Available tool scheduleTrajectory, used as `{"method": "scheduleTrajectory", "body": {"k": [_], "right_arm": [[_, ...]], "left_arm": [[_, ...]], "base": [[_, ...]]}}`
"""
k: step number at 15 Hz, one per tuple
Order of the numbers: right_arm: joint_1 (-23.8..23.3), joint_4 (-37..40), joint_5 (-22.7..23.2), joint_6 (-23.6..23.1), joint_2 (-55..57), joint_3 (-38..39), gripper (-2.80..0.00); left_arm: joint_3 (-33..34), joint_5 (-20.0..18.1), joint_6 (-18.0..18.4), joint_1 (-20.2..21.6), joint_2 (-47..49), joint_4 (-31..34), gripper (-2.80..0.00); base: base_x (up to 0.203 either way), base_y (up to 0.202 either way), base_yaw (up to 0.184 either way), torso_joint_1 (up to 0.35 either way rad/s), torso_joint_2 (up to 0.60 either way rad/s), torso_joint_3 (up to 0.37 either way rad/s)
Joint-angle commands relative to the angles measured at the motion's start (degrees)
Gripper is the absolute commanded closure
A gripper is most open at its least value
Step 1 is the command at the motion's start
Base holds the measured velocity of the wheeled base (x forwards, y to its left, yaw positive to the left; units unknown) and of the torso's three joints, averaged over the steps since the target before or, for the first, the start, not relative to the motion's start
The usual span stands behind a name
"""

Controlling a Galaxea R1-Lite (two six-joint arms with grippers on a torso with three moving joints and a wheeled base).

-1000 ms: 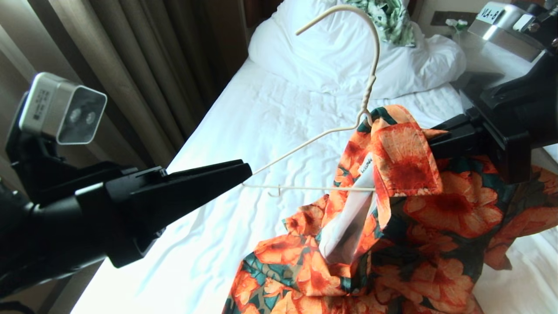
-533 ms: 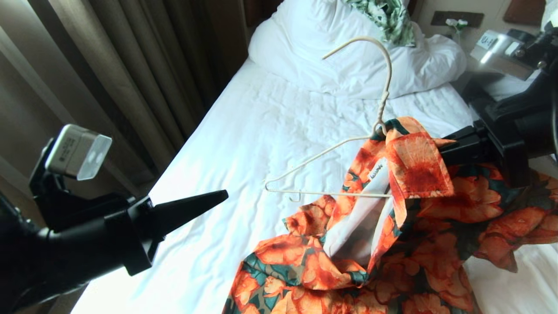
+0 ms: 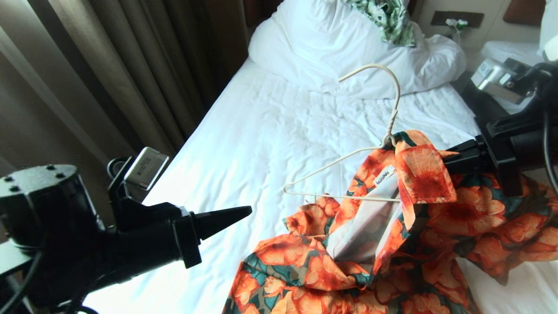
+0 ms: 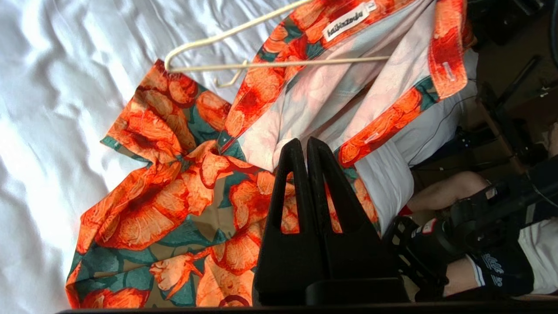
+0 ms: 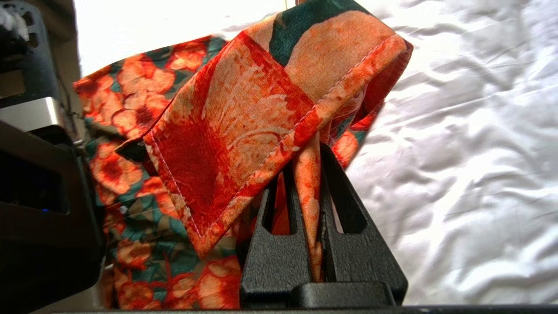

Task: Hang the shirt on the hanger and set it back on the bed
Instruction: Hook the other side of the shirt onto the hanger

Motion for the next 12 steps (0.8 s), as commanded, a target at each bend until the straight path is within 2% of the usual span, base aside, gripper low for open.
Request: {"method": "scheduleTrajectory", "body": {"k": [1, 4, 6, 10, 12], "right_arm": [[-0.7, -2.8, 0.3, -0.2, 0.1, 2.4, 0.0], [-2.9, -7.0, 1.4, -0.2, 0.8, 4.9, 0.0], [-5.1, -9.0, 3.7, -0.2, 2.4, 6.2, 0.0], [-8.2, -11.5, 4.9, -0.2, 8.1, 6.9, 0.0], [-9.6, -11.9, 9.1, 0.5, 10.4, 6.7, 0.0]], "left_arm": [[-1.3, 0.1, -0.1, -0.7, 5.6, -0.3, 0.0], [-2.8, 1.7, 0.3, -3.3, 10.6, -0.5, 0.0], [-3.8, 2.1, 2.1, -3.4, 12.2, -0.5, 0.0], [-5.6, 2.6, 2.1, -3.8, 13.6, -0.5, 0.0], [-6.1, 3.0, 2.1, -3.8, 13.6, -0.4, 0.0]], "base": [[0.0, 0.0, 0.0, 0.0, 0.0, 0.0], [0.0, 0.0, 0.0, 0.0, 0.0, 0.0], [0.0, 0.0, 0.0, 0.0, 0.0, 0.0], [0.0, 0.0, 0.0, 0.0, 0.0, 0.0], [0.0, 0.0, 0.0, 0.0, 0.0, 0.0]]}}
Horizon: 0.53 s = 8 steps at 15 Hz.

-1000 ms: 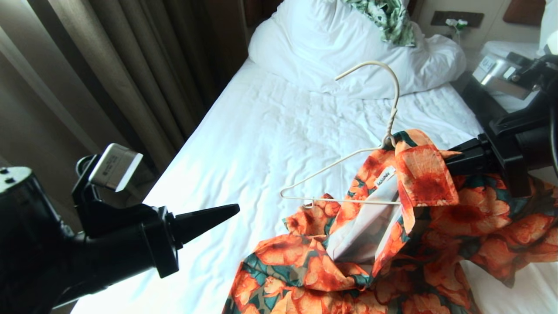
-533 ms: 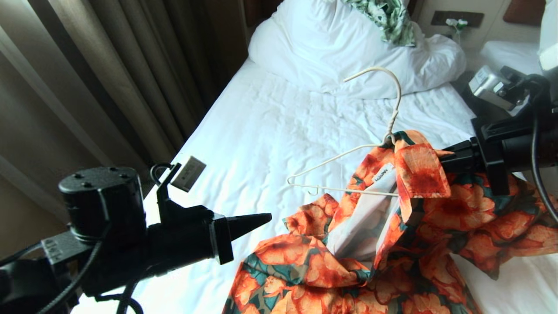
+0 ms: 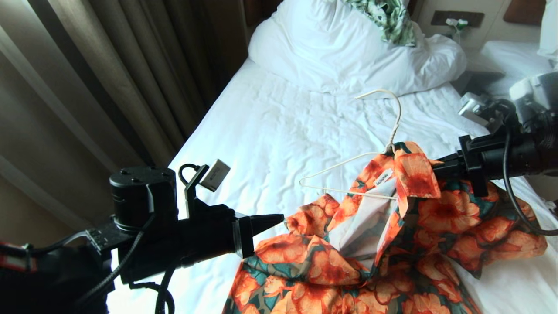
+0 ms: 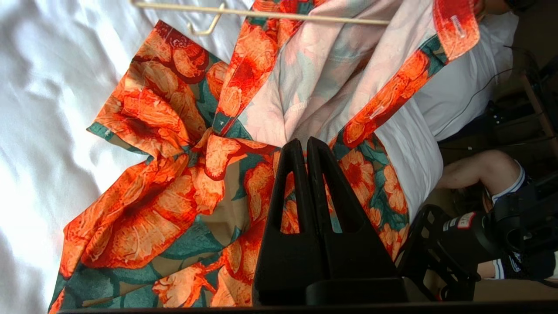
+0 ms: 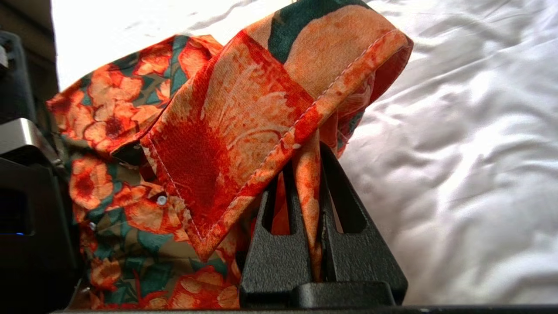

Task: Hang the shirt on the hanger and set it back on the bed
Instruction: Hook the other side of the shirt onto the hanger

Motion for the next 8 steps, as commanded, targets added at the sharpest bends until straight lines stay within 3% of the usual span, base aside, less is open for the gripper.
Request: {"method": "scheduleTrajectory", "body": {"k": [1, 8], "right_arm": [[-1.0, 0.1, 2.0, 0.3, 3.8, -0.4, 0.0], [-9.0, 0.0, -0.2, 0.7, 14.6, -0.5, 0.0]], "left_arm": [[-0.9, -0.1, -0.3, 0.0, 0.5, -0.2, 0.0], [-4.2, 3.2, -0.6, -3.4, 3.0, -0.1, 0.0]], "base": [[0.0, 0.0, 0.0, 0.0, 0.0, 0.0], [0.0, 0.0, 0.0, 0.0, 0.0, 0.0]]}}
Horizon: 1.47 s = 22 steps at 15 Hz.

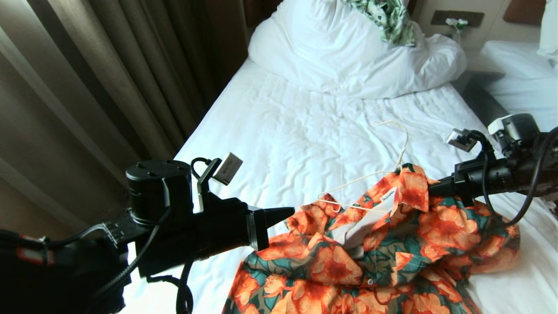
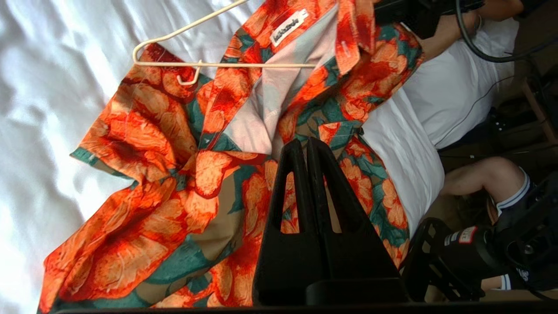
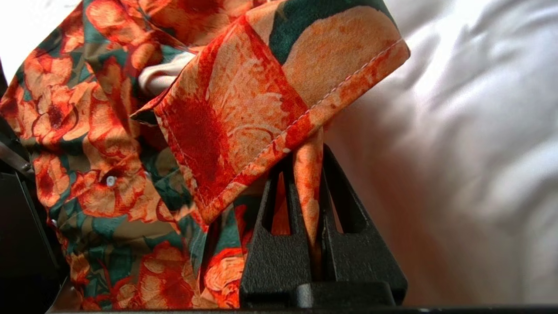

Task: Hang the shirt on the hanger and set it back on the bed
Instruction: Hook the other side of the shirt onto the hanger

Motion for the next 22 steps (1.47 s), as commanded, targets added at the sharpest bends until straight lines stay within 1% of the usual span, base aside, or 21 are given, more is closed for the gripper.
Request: {"method": "scheduleTrajectory", "body": {"k": [1, 5, 7, 11, 12, 14, 15, 17, 19, 20, 22], "right_arm": [[-1.4, 0.2, 0.2, -0.2, 3.1, 0.0, 0.0], [-2.2, 0.2, 0.2, -0.2, 3.7, 1.6, 0.0], [-2.1, 0.1, 0.2, -0.2, 3.2, 2.3, 0.0], [-2.2, 0.1, 0.2, -0.5, 1.1, 4.2, 0.0], [-2.1, 0.1, 0.2, -0.6, 0.2, 4.5, 0.0], [-2.1, -0.2, 0.2, -1.0, -0.8, 5.2, 0.0], [-2.0, -1.4, 0.2, -1.1, -1.0, 5.7, 0.0], [-1.9, -4.9, 0.3, -1.1, -1.3, 7.7, 0.0], [-1.7, -5.9, 0.3, -1.1, -1.8, 8.8, 0.0], [-1.7, -5.9, 0.3, -1.1, -1.6, 8.9, 0.0], [-1.7, -5.9, 0.3, -1.1, -1.7, 8.9, 0.0]], "left_arm": [[-1.3, 0.3, -0.2, -1.1, 1.7, -0.2, 0.0], [-2.8, 3.4, -0.1, -4.1, 6.2, 0.0, 0.0], [-4.9, 6.3, -0.1, -6.2, 10.2, 0.6, 0.0], [-12.0, 12.5, 0.6, -8.6, 17.9, 5.6, 0.0], [-14.3, 14.4, 1.4, -8.7, 19.4, 7.9, -2.8], [-18.2, 16.5, 2.1, -8.2, 20.7, 15.1, -2.8], [-19.8, 18.0, 2.2, -8.2, 21.1, 17.6, -2.8], [-23.4, 21.6, 3.2, -8.2, 22.4, 20.6, -2.8], [-26.4, 24.6, 4.1, -8.3, 24.1, 24.3, -2.8], [-26.9, 26.4, 4.2, -8.9, 25.6, 25.0, -2.8], [-26.8, 31.8, 4.8, -10.7, 28.7, 25.0, -2.8]], "base": [[0.0, 0.0, 0.0, 0.0, 0.0, 0.0], [0.0, 0.0, 0.0, 0.0, 0.0, 0.0], [0.0, 0.0, 0.0, 0.0, 0.0, 0.0], [0.0, 0.0, 0.0, 0.0, 0.0, 0.0], [0.0, 0.0, 0.0, 0.0, 0.0, 0.0], [0.0, 0.0, 0.0, 0.0, 0.0, 0.0], [0.0, 0.0, 0.0, 0.0, 0.0, 0.0], [0.0, 0.0, 0.0, 0.0, 0.0, 0.0], [0.0, 0.0, 0.0, 0.0, 0.0, 0.0], [0.0, 0.0, 0.0, 0.0, 0.0, 0.0], [0.0, 0.0, 0.0, 0.0, 0.0, 0.0]]}}
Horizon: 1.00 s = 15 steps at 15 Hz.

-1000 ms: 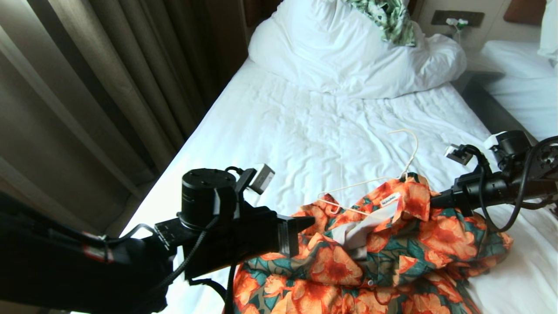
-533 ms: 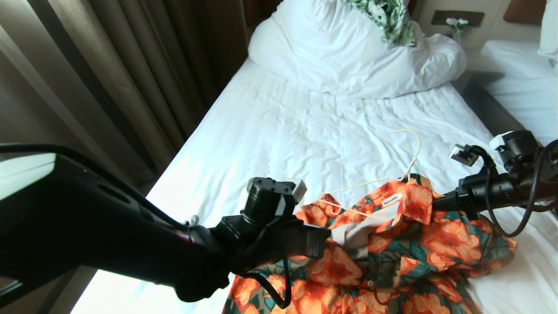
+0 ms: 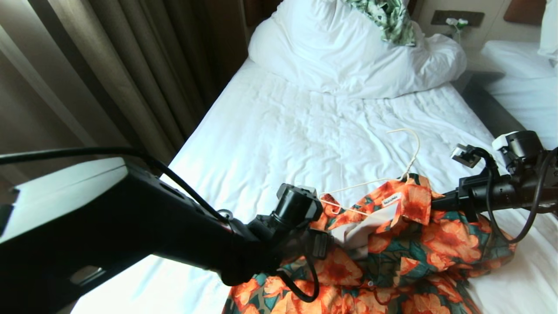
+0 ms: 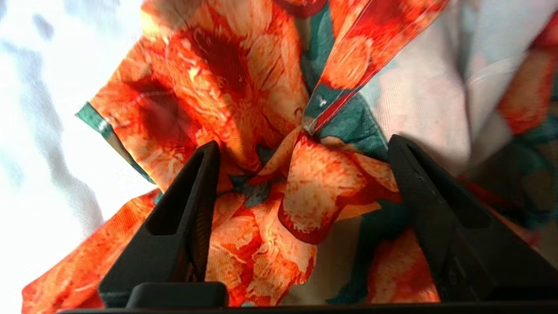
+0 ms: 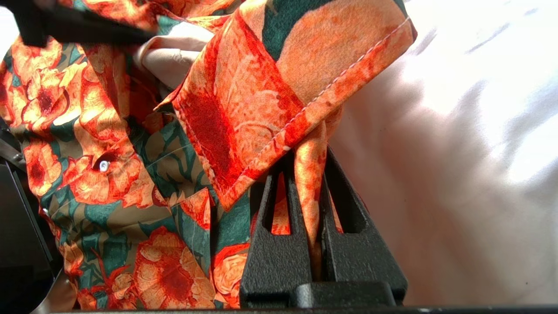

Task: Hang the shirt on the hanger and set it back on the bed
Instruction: Hook the other side of the shirt onto the hanger

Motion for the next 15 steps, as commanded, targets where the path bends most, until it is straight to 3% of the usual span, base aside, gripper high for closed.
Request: {"method": "scheduleTrajectory", "body": {"k": [1, 7, 15], "right_arm": [[0.0, 0.1, 0.3, -0.2, -0.3, 0.0, 0.0], [-0.1, 0.0, 0.2, -0.2, -0.6, -0.3, 0.0], [-0.1, 0.0, 0.2, -0.2, -0.9, -0.3, 0.0]], "left_arm": [[0.0, 2.6, -0.2, -2.1, 3.5, -0.5, -2.8], [0.0, 8.4, -2.1, -9.2, 7.6, -1.8, -2.8], [-0.6, 7.2, -1.9, -6.1, -1.6, -1.6, -2.8]], "base": [[0.0, 0.0, 0.0, 0.0, 0.0, 0.0], [0.0, 0.0, 0.0, 0.0, 0.0, 0.0], [0.0, 0.0, 0.0, 0.0, 0.0, 0.0]]}}
